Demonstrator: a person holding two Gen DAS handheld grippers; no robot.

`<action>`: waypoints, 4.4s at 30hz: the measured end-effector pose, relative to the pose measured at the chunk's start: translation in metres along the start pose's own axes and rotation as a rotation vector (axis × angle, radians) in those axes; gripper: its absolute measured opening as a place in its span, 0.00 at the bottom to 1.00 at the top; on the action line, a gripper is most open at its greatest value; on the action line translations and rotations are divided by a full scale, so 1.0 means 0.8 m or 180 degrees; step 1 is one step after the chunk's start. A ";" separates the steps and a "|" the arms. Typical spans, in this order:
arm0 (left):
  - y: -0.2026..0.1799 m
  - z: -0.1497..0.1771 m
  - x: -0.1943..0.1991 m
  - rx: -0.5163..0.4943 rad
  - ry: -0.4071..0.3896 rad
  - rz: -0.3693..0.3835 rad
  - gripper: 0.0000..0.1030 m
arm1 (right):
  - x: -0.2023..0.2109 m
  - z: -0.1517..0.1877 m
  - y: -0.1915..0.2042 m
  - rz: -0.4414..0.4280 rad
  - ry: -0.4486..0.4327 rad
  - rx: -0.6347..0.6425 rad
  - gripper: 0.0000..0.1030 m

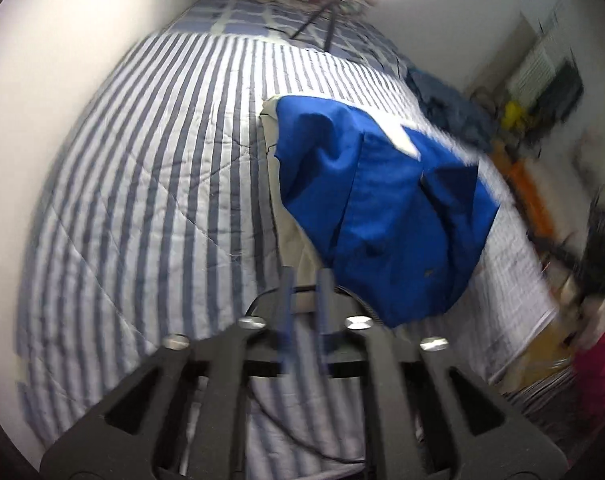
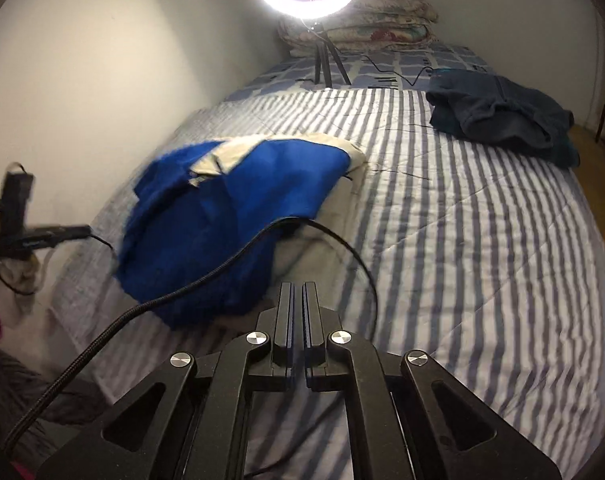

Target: Fold large clothes

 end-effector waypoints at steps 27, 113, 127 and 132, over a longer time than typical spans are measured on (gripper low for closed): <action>-0.173 -0.038 0.317 -0.1018 -0.1090 -0.0047 0.55 | 0.347 -0.086 0.197 0.0278 -0.1267 0.1314 0.50; 0.002 -0.098 -0.125 -0.0009 0.0015 -0.0046 0.03 | -0.149 -0.076 0.000 -0.0363 0.0357 0.0267 0.07; -0.042 -0.070 -0.116 -0.0285 0.0028 -0.0019 0.04 | -0.127 -0.032 0.064 -0.0647 0.0323 0.0599 0.07; -0.025 -0.072 -0.118 -0.0227 0.0037 -0.0073 0.04 | -0.164 0.003 -0.004 -0.0556 0.0642 -0.0160 0.05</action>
Point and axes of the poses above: each gripper's, at about its wrist camera, not at the fingertips, and x roughly against the way its jaws point, y to its left, z to its underside, the point moved 8 cm from there along -x, roughly the way its jaws point, and after that the axes turned 3 degrees about -y, right-handed, at the moved point
